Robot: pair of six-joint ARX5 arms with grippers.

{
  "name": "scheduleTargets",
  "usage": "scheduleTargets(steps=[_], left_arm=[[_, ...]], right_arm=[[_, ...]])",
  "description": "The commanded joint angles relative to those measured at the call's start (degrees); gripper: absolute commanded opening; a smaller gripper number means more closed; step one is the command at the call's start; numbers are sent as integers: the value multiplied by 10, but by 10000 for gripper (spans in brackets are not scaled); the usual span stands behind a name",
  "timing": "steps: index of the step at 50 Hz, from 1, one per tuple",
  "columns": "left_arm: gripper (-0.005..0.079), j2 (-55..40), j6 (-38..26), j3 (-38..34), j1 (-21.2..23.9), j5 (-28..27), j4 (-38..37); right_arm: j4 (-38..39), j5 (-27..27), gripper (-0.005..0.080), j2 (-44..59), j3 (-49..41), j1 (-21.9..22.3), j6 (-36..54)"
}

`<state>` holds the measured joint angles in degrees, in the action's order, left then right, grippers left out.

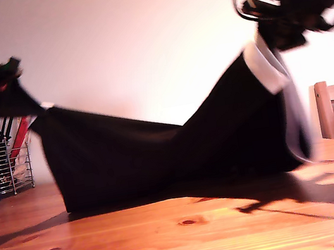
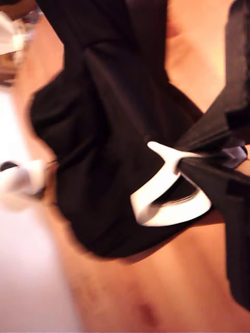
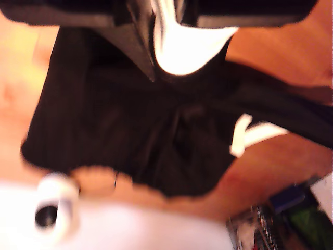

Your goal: Fold the shorts in front of you. After folding it, place it to the left side.

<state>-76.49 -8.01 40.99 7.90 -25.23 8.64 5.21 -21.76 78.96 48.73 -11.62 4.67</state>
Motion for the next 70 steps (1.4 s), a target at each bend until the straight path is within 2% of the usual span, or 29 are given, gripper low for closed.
scheduleTargets(steps=[1, 8, 18, 30, 41, 47, 53, 60, 66, 70], left_arm=[[-19, 16, 3, -35, 6, 0, 16], [-19, 29, 23, -98, 19, 2, 37], [-19, 54, 42, -146, 43, 11, 17], [-19, 98, 42, -147, 56, 47, -94], [-19, 110, 51, -146, 57, 114, -220], [-19, 110, 99, -146, 57, 155, -238], [-19, 109, 151, -146, 58, 172, -274], [-19, 109, 163, -146, 58, 189, -315], [-19, 109, 186, -146, 58, 187, -332], [-14, 109, 190, -146, 58, 162, -330]], right_arm=[[12, -2, -13, -21, -19, 0, -4], [14, -2, -13, -28, -68, -5, -20], [7, -1, -13, -32, -122, -31, -37], [-59, -2, -13, -36, -144, -38, -37], [-138, 3, -13, -39, -147, -38, -15], [-187, 16, -13, -39, -147, -39, -21], [-227, 30, -13, -39, -147, -45, -39], [-249, 61, -13, -39, -147, -49, -53], [-274, 62, -10, -39, -147, -49, -66], [-271, 56, 58, -39, -147, -49, -80]])
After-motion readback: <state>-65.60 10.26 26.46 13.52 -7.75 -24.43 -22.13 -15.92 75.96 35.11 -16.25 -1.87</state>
